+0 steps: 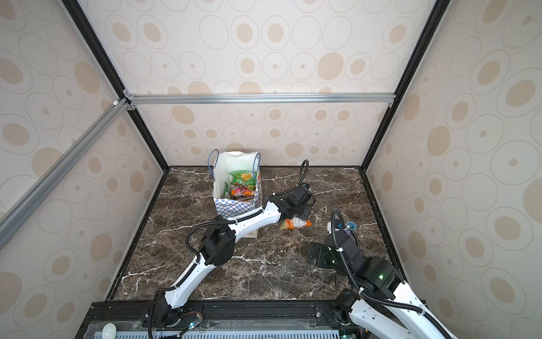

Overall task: Take the snacks out of the paper bag
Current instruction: Place the snack at the middle-right of the table, then pick up the snack from the paper bag.

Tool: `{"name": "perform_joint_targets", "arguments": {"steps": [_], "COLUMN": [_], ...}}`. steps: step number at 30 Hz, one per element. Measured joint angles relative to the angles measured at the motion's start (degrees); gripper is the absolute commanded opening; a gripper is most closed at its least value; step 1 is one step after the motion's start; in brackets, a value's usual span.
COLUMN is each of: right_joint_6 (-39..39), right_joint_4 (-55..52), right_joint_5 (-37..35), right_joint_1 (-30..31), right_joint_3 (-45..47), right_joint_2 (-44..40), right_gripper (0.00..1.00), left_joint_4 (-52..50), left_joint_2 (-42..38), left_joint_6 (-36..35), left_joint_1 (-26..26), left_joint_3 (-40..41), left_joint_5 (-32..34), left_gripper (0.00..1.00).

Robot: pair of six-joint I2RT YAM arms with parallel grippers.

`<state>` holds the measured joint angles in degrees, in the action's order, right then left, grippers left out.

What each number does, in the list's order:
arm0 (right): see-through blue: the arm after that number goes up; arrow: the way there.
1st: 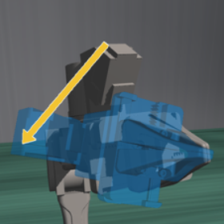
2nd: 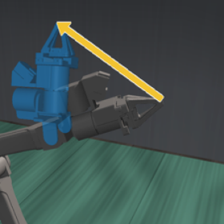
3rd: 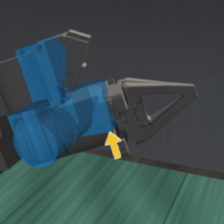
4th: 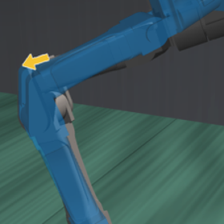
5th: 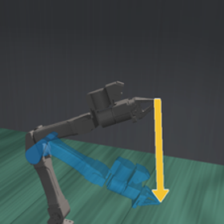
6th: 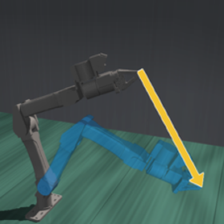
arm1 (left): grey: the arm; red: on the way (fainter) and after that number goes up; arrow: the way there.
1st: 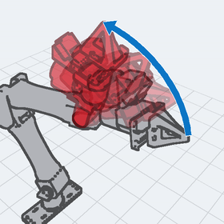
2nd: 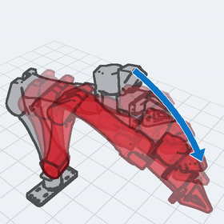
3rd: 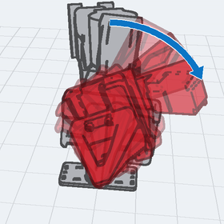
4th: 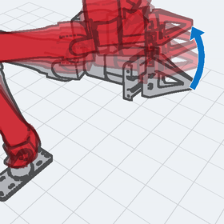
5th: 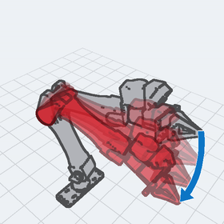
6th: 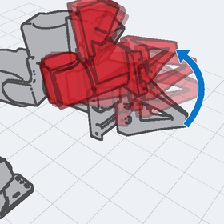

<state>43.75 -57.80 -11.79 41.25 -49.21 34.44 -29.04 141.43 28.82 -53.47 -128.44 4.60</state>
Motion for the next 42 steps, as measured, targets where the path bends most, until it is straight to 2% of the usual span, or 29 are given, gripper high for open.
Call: {"name": "perform_joint_targets", "arguments": {"steps": [4,10,13,18,22,27,31,36,42], "right_joint_6": [0.0,-0.7,-2.0,-6.1,-10.8,-15.9,-18.6,-20.7,-22.4], "right_joint_4": [0.0,0.2,0.7,2.3,4.0,3.8,2.7,-0.5,-6.5], "right_joint_5": [0.0,-0.2,-0.3,1.0,4.2,9.1,10.1,11.0,11.3], "right_joint_1": [0.0,0.0,0.0,0.0,0.0,0.3,2.8,5.4,7.0], "right_joint_3": [-0.1,-3.0,-6.1,-14.6,-24.5,-41.2,-54.4,-68.9,-92.8], "right_joint_2": [0.0,1.3,3.0,9.1,16.9,30.4,42.1,55.1,73.6], "right_gripper": [1.0,1.0,1.0,0.91,0.86,0.85,0.85,0.79,0.72], "left_joint_4": [1.1,0.3,-0.3,-1.7,-2.3,-3.6,-5.5,-10.4,-18.2], "left_joint_2": [-1.0,-5.7,-10.8,-21.9,-33.4,-49.0,-59.6,-69.7,-78.7], "left_joint_6": [-0.1,-0.4,-0.8,-2.2,-3.7,-5.4,-5.7,-4.3,-0.9], "left_joint_1": [0.1,0.0,0.0,0.0,0.0,0.1,0.9,3.7,5.6], "left_joint_3": [-0.2,-1.2,-1.2,-1.2,2.3,12.2,21.2,30.9,38.2], "left_joint_5": [-0.8,-1.5,-1.7,-0.9,1.5,8.0,13.7,17.1,19.4], "left_gripper": [0.47,0.52,0.54,0.54,0.55,0.57,0.59,0.7,0.9]}}
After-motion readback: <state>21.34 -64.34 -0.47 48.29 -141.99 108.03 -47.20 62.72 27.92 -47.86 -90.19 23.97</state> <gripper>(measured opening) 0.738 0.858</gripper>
